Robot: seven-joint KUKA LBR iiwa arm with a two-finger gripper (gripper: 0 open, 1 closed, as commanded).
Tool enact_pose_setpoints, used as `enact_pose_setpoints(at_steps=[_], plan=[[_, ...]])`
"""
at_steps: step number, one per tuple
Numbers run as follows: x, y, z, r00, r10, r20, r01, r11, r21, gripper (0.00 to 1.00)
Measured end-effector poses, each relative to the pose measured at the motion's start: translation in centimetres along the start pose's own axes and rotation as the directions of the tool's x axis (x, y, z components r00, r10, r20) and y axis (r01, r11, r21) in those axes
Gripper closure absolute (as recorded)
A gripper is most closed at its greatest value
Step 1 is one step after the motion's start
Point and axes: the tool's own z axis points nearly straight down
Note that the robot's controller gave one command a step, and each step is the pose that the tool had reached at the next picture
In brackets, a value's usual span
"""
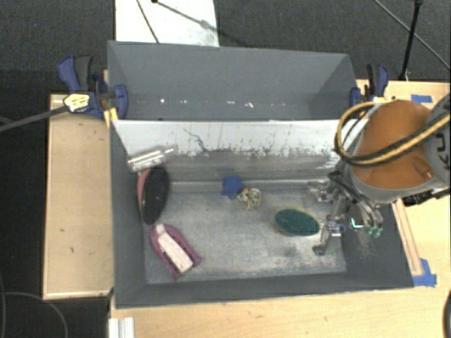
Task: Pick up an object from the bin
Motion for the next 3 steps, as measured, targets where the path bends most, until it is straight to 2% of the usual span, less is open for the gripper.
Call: enact_pose_setpoints(at_steps=[1, 2, 3], plan=[[-2.2, -0.8, 8.3, 1.0, 0.007, 0.009, -0.007, 1.0, 0.001, 0.0], [-2.1, -0.8, 8.1, 1.0, 0.003, 0.008, -0.003, 1.0, 0.001, 1.0], [0.2, 1.7, -5.5, 0.991, -0.13, 0.014, 0.13, 0.992, 0.003, 1.0]])
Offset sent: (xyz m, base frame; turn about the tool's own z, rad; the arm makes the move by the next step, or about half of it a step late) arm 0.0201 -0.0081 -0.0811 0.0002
